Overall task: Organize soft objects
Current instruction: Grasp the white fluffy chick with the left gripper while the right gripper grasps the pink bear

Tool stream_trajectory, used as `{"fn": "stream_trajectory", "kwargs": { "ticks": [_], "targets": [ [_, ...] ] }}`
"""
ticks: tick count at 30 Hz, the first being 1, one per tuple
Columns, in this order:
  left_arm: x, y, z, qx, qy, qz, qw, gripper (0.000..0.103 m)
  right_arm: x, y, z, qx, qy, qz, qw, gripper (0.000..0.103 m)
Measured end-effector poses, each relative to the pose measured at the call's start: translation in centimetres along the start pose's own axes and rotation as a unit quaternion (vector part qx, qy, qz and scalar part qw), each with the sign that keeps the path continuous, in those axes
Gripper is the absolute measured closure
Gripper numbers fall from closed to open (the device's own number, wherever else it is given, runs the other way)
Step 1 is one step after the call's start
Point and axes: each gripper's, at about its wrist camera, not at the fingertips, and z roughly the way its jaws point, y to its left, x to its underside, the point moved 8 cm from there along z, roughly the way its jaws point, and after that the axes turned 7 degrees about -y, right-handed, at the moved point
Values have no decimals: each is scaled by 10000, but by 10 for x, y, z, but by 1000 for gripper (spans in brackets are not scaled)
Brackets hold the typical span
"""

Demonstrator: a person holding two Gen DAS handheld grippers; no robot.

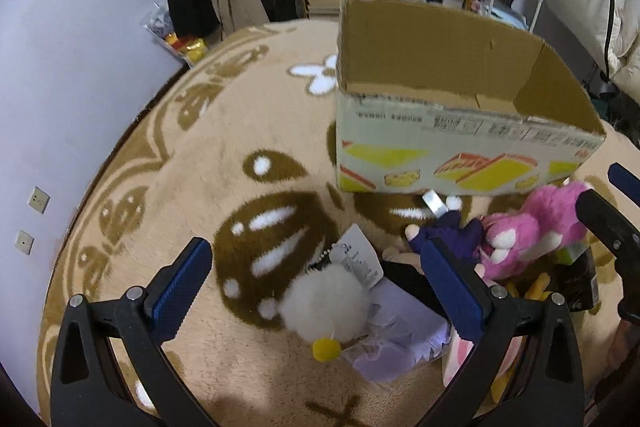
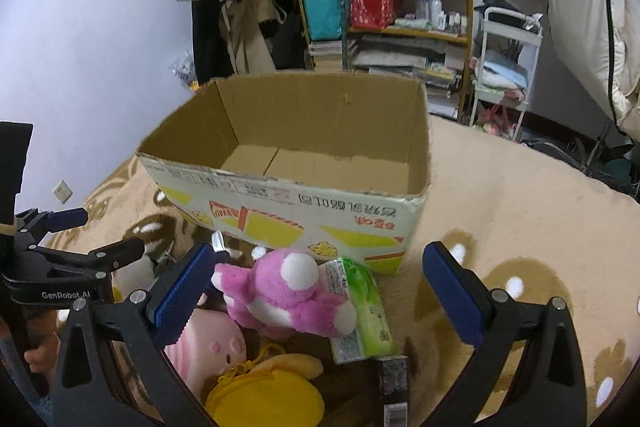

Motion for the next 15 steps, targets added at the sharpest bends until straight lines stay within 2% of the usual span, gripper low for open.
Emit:
{"fn": "stream_trajectory", "kwargs": {
  "ticks": [15],
  "targets": [
    [21, -1, 35, 248, 675, -164, 9973, 0, 18, -6, 30, -2, 443, 30, 9990, 0]
  ]
}}
